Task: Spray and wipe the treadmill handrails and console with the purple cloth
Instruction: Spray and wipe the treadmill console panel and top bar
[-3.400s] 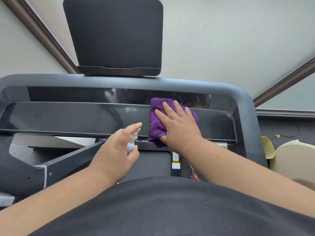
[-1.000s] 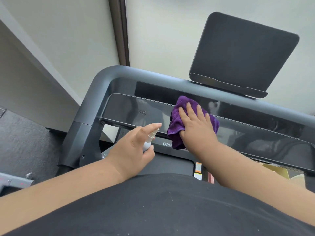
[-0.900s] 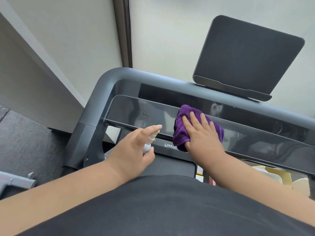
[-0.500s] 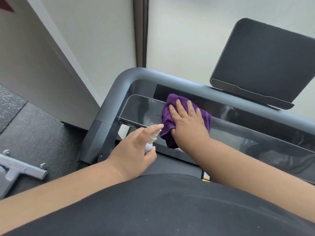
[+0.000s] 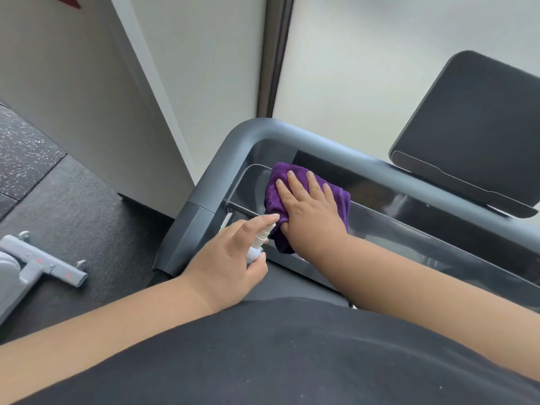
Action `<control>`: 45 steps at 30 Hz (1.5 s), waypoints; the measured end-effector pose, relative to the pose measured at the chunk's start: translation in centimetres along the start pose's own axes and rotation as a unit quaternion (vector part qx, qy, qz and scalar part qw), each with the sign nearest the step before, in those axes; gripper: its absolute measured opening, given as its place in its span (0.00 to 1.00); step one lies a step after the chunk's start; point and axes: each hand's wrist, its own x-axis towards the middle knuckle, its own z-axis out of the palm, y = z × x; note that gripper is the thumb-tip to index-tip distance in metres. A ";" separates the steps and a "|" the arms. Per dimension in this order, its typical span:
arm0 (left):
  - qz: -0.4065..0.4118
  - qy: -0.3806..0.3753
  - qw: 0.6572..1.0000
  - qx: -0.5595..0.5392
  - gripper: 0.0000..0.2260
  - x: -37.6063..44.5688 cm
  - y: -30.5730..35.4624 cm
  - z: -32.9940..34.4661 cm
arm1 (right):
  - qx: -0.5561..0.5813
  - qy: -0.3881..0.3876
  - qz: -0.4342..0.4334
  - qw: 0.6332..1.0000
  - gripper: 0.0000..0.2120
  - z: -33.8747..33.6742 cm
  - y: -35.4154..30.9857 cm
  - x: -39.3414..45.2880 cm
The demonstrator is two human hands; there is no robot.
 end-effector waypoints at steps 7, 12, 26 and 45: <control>0.013 0.007 1.000 0.005 0.32 0.2 -0.4 -0.5 | 0.048 0.010 0.009 0.999 0.34 0.1 2.4 -2.9; 0.030 0.002 0.999 0.015 0.32 -0.3 -1.4 -1.1 | 0.073 0.019 0.031 0.997 0.32 -0.1 3.1 -3.2; 0.028 0.013 1.000 -0.008 0.29 -0.3 -1.4 -1.9 | 0.013 0.022 -0.051 0.998 0.41 -0.7 -0.7 -1.5; 0.065 0.009 0.998 -0.014 0.30 -0.1 -0.4 -1.8 | -0.065 -0.017 -0.129 0.989 0.40 0.1 -3.5 -0.6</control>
